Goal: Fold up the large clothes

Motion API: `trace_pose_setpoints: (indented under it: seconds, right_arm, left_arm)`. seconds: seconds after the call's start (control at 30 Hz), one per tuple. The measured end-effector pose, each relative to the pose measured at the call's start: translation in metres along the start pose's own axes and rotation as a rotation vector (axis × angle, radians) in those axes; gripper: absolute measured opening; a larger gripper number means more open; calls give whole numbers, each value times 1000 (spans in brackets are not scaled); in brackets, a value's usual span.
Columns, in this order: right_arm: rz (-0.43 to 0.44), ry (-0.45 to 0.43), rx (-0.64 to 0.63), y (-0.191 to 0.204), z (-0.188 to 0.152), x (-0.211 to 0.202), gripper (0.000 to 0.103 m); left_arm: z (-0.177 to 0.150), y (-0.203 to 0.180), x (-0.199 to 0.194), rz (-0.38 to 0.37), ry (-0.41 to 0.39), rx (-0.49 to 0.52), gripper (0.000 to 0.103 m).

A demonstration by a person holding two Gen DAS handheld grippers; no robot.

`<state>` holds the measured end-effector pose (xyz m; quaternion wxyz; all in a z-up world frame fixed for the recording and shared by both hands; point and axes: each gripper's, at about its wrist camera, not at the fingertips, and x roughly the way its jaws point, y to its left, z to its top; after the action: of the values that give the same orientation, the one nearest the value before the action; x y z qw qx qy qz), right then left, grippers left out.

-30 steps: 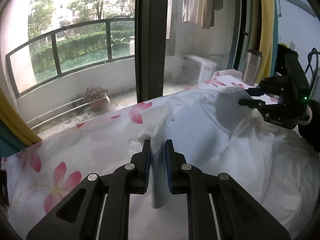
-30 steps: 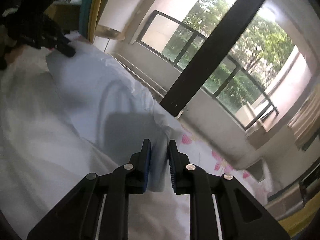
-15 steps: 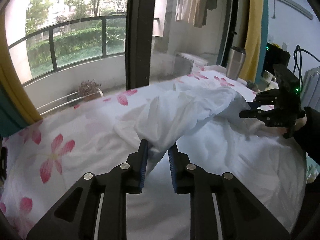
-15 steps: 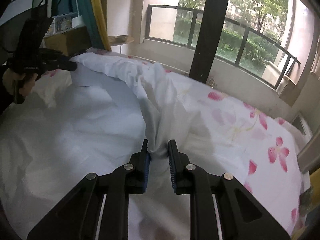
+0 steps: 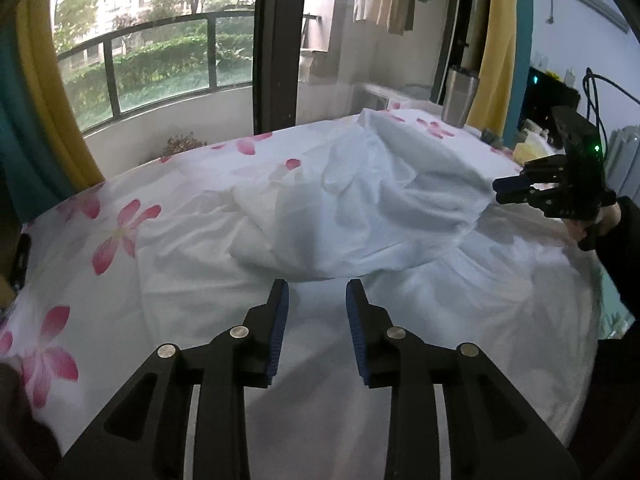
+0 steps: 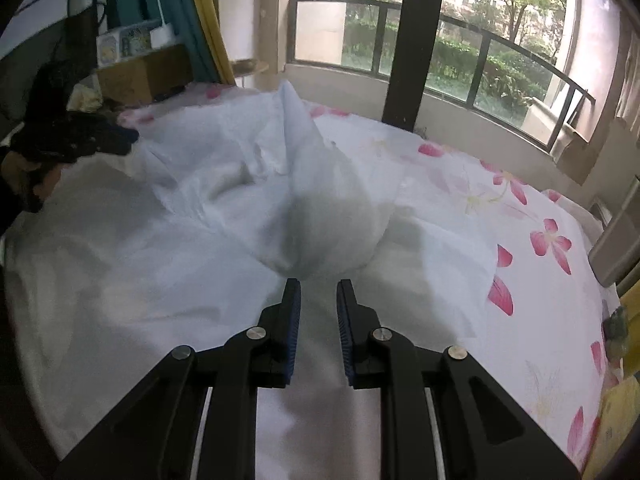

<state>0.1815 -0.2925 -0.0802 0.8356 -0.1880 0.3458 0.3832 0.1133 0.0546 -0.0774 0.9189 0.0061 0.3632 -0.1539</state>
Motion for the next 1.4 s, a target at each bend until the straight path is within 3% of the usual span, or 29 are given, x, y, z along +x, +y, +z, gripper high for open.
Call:
trace_pose_setpoints:
  seconds: [0.13,0.17,0.2,0.27,0.53,0.6,0.63,0.67,0.73,0.9,1.17,1.4]
  right_arm:
    - [104,-34,46,3,6,-11,20]
    - [165,-36,68,3,11,-9,29]
    - [187,-44,74,5,17,-5,34]
    - [204,-63,75,15,34,8,55]
    - [226,66,63,54,90,106,55]
    - [198,97,44,63,90,121,46]
    - [214,104,23,68,88,123,12]
    - [222,105,9,70,87,122,2]
    - [215,69,-47,81,81,107,2]
    - [290,7,-128,102,60,64,2]
    - [360,144,-132,125,12,66,4]
    - [371,119,-182,115,13,29,9]
  left_arm:
    - [-5,-2,-14,-25,-30,-35,33]
    - [-5,-1,-16,-29,-41,-50,33]
    - [-5,-1,-16,-34,-50,-62,33]
    - [-3,-1,-14,-36,-60,-79,34]
    - [0,-5,-10,-23,-72,-117,34]
    - [-1,-5,-12,-24,-76,-122,34]
    - [-1,-4,-13,-23,-77,-122,34]
    - [-1,-4,-14,-21,-77,-125,34]
    - [-2,-1,-15,-21,-77,-130,34]
    - [5,2,-9,-12,-66,-130,34]
    - [34,-11,5,-32,-81,-105,34]
    - [55,-21,30,-43,-46,-93,34]
